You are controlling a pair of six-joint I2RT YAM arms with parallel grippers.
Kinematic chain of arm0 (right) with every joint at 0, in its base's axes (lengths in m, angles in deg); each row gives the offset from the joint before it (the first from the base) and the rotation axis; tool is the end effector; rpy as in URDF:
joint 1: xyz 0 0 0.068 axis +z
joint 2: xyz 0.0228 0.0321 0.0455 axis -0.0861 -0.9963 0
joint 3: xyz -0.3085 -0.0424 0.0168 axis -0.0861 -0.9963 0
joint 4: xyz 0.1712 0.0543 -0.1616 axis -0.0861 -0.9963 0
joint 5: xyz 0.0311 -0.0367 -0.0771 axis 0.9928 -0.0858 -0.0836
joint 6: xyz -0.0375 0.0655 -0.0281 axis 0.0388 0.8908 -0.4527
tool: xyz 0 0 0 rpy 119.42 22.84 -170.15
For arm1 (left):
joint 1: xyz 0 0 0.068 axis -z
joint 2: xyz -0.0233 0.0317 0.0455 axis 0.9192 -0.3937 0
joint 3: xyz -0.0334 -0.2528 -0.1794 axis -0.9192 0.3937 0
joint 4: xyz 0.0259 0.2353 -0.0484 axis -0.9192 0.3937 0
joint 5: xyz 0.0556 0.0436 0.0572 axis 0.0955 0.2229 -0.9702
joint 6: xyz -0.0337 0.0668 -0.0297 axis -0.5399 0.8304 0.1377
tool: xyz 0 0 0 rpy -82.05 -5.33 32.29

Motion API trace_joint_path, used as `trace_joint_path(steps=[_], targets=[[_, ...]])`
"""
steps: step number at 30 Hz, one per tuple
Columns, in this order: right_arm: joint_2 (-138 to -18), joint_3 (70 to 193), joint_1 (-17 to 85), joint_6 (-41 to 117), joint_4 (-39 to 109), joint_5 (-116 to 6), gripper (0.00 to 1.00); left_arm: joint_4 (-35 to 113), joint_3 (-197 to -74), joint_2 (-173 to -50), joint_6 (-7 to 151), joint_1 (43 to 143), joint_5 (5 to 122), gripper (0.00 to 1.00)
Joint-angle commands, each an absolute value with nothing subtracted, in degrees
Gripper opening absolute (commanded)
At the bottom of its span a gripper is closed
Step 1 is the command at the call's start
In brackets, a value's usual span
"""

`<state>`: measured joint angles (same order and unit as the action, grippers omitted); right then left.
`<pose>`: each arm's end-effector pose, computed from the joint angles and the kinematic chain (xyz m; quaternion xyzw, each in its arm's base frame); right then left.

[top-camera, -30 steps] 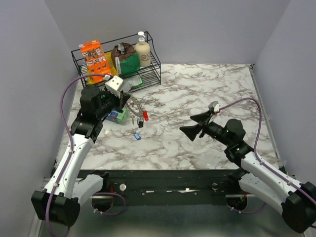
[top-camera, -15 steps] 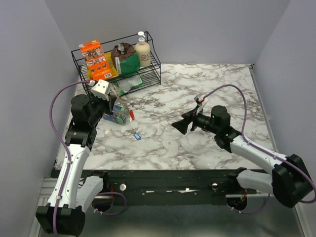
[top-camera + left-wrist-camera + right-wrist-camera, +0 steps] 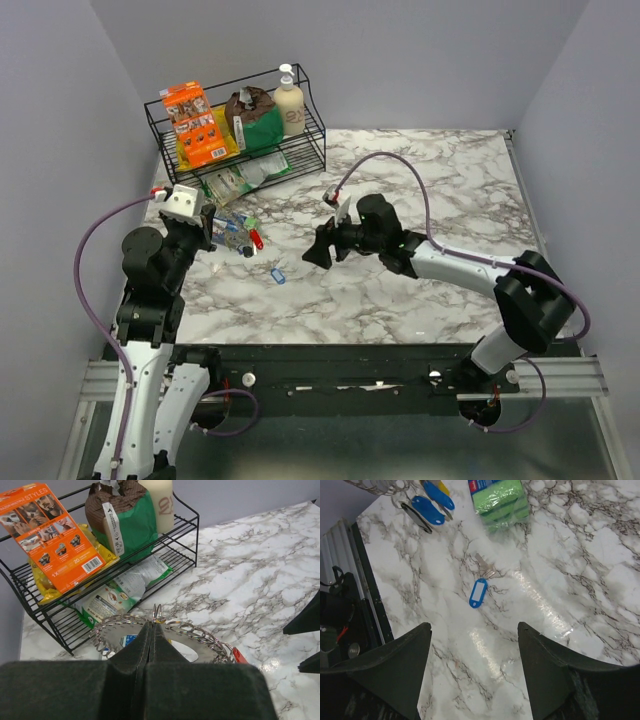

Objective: Put the keys on the keyring

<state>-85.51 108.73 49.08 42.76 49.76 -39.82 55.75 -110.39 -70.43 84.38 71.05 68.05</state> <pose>0.2372 0.2685 0.2832 -0.3355 0.7472 0.4036 0.4078 0.1137 -0.0237 0.3888 0.1068 0.7096 -0.1008 0.6892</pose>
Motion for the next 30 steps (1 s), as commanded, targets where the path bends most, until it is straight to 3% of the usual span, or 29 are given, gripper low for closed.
trace_joint_path(steps=[1,12,20,30], targets=[[-91.82,114.43,51.60,40.33,44.43,-43.20,0.75,59.48,-110.25,-67.09,83.93,70.77,61.30,0.00],[-106.59,131.39,57.67,41.82,32.12,-53.56,0.67,64.58,-111.05,-61.20,83.85,70.77,51.64,0.00],[-118.99,145.01,61.89,44.63,23.25,-62.09,0.63,65.64,-113.59,-59.79,82.61,70.86,52.68,0.00],[-124.27,148.54,62.68,46.39,22.27,-65.87,0.54,65.29,-114.21,-58.73,81.91,70.77,55.41,0.00]])
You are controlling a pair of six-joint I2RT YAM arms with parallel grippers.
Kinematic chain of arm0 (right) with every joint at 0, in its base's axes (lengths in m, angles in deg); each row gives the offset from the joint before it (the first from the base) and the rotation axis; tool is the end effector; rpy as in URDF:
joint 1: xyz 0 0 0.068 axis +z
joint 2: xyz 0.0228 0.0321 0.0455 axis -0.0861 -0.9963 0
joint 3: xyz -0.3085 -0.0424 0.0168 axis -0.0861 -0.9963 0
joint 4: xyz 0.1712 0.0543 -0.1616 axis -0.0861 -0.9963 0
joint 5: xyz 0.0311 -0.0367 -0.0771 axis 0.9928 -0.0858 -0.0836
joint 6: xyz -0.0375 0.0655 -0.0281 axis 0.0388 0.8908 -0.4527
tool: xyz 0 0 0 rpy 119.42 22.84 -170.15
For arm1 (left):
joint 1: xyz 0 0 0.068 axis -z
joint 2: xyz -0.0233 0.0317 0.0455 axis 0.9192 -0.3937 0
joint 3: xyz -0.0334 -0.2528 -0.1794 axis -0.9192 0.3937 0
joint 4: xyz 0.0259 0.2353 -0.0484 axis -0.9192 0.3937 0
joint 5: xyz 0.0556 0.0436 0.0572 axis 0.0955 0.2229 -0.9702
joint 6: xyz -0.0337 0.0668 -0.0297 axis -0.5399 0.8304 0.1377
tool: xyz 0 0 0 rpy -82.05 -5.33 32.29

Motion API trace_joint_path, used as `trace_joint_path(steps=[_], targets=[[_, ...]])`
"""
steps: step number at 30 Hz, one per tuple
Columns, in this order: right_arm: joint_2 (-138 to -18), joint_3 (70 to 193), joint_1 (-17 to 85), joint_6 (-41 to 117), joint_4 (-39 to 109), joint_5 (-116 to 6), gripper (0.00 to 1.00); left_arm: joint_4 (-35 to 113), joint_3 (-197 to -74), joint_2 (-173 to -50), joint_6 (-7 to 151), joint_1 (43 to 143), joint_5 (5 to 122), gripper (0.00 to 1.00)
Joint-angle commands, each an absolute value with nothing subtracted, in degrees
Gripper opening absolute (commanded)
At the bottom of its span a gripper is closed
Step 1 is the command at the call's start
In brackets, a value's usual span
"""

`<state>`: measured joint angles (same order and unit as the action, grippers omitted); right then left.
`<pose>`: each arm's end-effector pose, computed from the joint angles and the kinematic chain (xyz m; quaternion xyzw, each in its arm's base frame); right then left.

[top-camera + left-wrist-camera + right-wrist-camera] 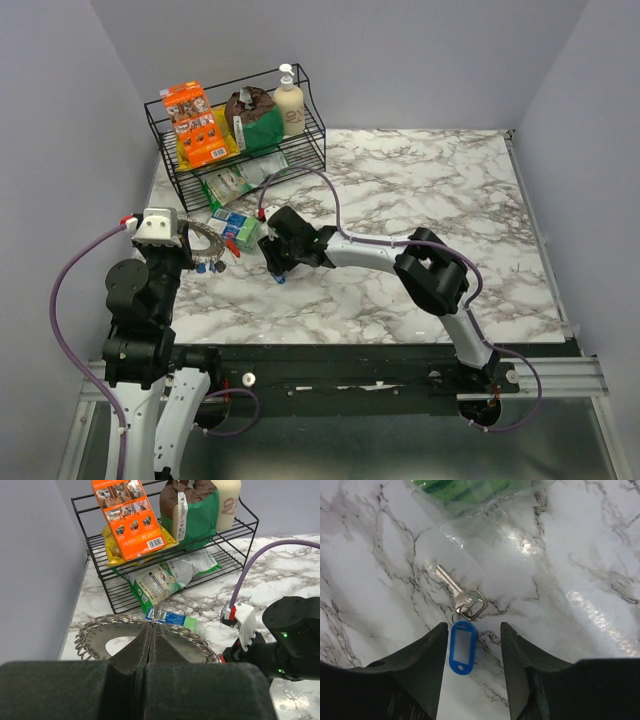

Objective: Put the keys on the keyring

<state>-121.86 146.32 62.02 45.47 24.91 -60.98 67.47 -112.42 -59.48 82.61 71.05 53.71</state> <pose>0.2767 0.4322 0.1819 -0.3437 0.8590 0.2343 0.2986 0.0594 -0.0024 0.3842 0.0087 0.7101 -0.0225 0.7037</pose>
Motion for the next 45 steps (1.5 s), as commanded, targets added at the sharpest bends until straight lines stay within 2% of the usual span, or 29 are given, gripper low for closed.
trace_joint_path(steps=[1,12,25,26,30,45], targets=[[-124.44,148.81,62.68,46.39,22.10,-66.14,0.54,65.29,-114.12,-58.65,81.82,70.77,55.41,0.00],[-125.06,149.78,64.00,45.51,21.83,-68.34,0.49,65.64,-113.51,-58.65,81.91,70.86,56.73,0.00],[-119.79,147.23,64.88,46.04,23.85,-68.87,0.48,65.82,-113.24,-58.73,82.09,70.77,57.34,0.00],[-119.70,147.14,64.88,46.12,24.03,-68.69,0.45,65.82,-113.16,-58.82,82.17,70.77,57.43,0.00],[-117.95,145.82,65.76,45.51,25.78,-68.25,0.44,65.82,-113.24,-58.73,82.17,70.77,57.52,0.00],[-123.21,148.72,66.81,44.98,26.49,-69.84,0.43,66.96,-114.21,-59.09,82.61,70.77,58.49,0.00]])
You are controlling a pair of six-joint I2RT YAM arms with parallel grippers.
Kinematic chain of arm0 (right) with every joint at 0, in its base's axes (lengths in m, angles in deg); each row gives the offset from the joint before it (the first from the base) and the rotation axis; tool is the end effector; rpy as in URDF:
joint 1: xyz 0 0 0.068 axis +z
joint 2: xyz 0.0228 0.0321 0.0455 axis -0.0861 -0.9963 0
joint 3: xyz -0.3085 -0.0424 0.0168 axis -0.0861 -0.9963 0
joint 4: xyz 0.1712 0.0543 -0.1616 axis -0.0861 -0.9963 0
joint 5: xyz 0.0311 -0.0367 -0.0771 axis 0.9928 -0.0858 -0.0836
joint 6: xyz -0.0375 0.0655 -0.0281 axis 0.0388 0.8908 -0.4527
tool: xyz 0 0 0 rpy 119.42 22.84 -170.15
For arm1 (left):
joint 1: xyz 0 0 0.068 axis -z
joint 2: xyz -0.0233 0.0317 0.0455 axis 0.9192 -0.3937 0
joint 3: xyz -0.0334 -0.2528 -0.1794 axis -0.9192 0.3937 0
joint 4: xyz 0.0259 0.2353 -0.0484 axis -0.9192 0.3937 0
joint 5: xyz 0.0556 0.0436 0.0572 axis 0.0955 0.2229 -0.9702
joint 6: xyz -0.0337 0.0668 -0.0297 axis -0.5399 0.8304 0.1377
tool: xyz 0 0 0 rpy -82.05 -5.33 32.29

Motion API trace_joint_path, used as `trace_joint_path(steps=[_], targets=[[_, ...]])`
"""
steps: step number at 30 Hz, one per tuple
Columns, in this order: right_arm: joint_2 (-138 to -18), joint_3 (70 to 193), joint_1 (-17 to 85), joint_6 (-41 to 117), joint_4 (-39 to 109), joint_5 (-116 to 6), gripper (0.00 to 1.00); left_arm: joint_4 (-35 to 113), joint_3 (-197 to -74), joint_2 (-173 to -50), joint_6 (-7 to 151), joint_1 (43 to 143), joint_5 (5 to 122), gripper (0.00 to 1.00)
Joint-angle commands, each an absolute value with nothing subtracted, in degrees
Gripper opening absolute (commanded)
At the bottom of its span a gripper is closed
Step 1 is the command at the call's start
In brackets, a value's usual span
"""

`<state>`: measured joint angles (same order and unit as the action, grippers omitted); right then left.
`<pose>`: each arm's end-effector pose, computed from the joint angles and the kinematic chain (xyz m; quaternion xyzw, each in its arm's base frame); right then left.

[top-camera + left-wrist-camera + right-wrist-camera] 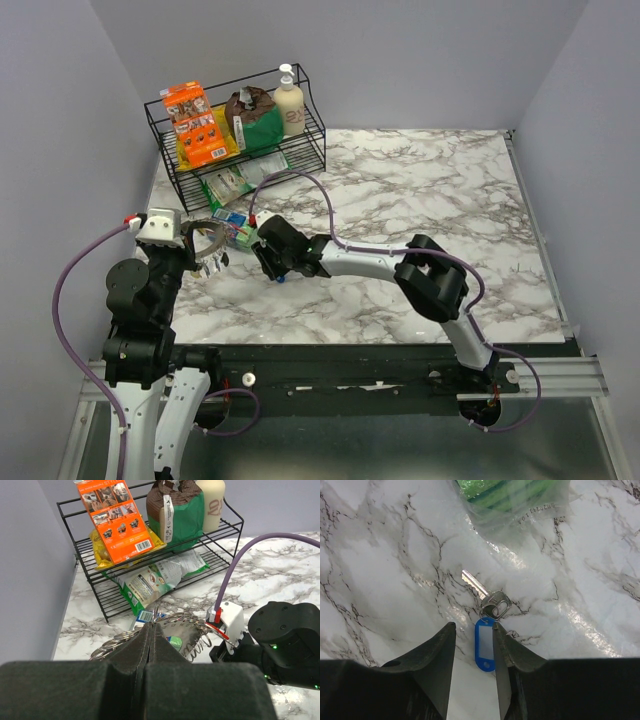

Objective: Put the keys on the keyring

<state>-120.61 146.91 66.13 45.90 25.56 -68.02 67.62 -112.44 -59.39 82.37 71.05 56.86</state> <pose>0.2531 0.4477 0.1973 -0.3453 0.8486 0.2135 0.3393 0.0586 -0.0061 0.3840 0.0266 0.7099 -0.0435 0.7025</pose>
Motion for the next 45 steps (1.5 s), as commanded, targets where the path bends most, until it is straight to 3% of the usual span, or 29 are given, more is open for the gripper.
trace_joint_path(steps=[1,11,13,17,23,26,33,45], targets=[[-123.39,148.89,66.81,44.98,26.75,-69.92,0.43,66.96,-114.38,-59.00,82.70,70.77,58.48,0.00],[-126.64,150.21,66.99,45.42,26.93,-70.36,0.35,67.40,-114.56,-58.74,82.79,70.77,58.22,0.00],[-127.17,150.48,66.99,45.51,26.84,-70.62,0.31,67.40,-114.65,-58.74,82.79,70.77,58.22,0.00],[-126.82,150.30,66.99,45.33,26.67,-71.15,0.14,67.31,-114.48,-58.73,82.88,70.77,58.31,0.00],[-124.19,147.76,66.99,44.89,26.75,-72.12,0.04,67.22,-114.30,-58.65,83.14,70.77,58.48,0.00],[-122.69,146.62,66.99,44.72,26.75,-72.38,0.05,67.22,-114.21,-58.65,83.23,70.86,58.66,0.00],[-122.42,145.56,66.99,45.07,26.75,-71.68,0.20,67.05,-114.04,-58.73,82.97,70.77,59.36,0.00],[-122.07,144.94,66.99,45.16,26.23,-73.87,0.20,66.78,-113.33,-58.73,82.88,70.77,59.63,0.00]])
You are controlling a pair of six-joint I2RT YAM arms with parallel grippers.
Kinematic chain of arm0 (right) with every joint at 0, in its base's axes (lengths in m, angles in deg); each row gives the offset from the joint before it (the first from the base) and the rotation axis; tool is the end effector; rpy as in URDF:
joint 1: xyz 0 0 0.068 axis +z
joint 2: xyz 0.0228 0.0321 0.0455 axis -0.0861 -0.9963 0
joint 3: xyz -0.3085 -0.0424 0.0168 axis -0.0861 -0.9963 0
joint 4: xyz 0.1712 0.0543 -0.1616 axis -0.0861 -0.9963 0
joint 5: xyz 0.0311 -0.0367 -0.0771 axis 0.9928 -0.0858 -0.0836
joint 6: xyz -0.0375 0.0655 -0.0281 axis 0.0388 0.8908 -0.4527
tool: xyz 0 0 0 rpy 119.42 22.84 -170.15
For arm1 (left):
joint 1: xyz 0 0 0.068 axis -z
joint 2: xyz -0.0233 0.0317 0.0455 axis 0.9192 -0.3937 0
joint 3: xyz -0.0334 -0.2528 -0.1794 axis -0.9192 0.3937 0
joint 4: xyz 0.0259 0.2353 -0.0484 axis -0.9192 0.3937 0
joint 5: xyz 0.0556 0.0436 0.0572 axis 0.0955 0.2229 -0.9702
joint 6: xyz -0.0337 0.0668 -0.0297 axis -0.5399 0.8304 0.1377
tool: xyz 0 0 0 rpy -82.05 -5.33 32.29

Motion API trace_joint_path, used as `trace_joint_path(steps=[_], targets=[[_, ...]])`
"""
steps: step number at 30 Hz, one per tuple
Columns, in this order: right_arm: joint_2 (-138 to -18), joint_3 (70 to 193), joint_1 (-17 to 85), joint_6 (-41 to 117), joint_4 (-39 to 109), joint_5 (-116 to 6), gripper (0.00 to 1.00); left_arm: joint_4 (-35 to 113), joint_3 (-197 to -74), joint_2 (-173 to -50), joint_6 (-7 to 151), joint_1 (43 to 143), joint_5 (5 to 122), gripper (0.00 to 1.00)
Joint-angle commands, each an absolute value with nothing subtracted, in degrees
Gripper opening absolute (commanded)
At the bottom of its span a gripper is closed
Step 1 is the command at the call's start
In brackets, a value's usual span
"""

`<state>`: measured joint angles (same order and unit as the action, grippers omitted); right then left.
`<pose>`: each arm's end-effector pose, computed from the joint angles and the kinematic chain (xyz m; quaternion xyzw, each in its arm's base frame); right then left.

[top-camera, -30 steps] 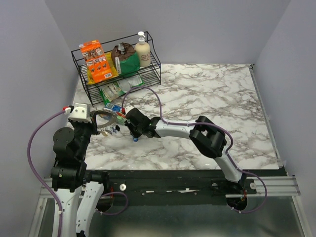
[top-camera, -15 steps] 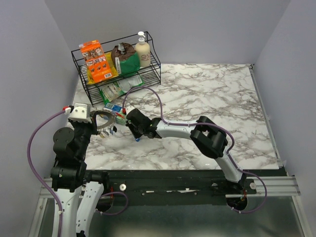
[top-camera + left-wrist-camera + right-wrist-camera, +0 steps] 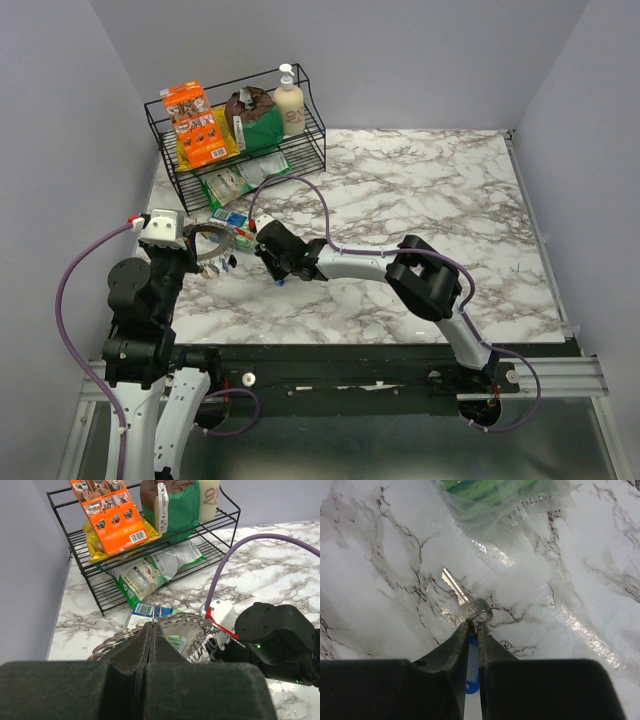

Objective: Put the keys on the keyring

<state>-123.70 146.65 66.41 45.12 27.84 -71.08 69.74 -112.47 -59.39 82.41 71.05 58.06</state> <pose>0.2573 0.4531 0.1734 -0.3448 0.8515 0.1869 0.3481 0.0582 -0.0076 0.3789 0.0342 0.7223 -0.0503 0.6889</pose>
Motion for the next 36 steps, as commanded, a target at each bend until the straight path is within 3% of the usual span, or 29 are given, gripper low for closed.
trace_joint_path(steps=[1,8,15,24,36], targets=[[-121.81,144.77,66.90,45.25,26.23,-74.14,0.19,66.78,-113.33,-58.65,82.88,70.77,59.63,0.00],[-119.70,143.10,66.99,45.07,26.14,-75.55,0.01,66.34,-112.80,-58.82,82.97,70.77,59.71,0.00],[-113.38,138.71,66.81,43.93,26.23,-75.46,0.00,65.90,-112.28,-59.44,83.14,70.77,61.55,0.00],[-98.79,121.93,64.97,44.36,32.81,-73.35,0.01,64.15,-111.92,-62.34,86.48,70.77,67.79,0.00],[-71.47,101.10,54.43,40.08,39.49,-60.79,0.00,60.81,-113.59,-68.31,87.89,70.86,90.89,0.00]])
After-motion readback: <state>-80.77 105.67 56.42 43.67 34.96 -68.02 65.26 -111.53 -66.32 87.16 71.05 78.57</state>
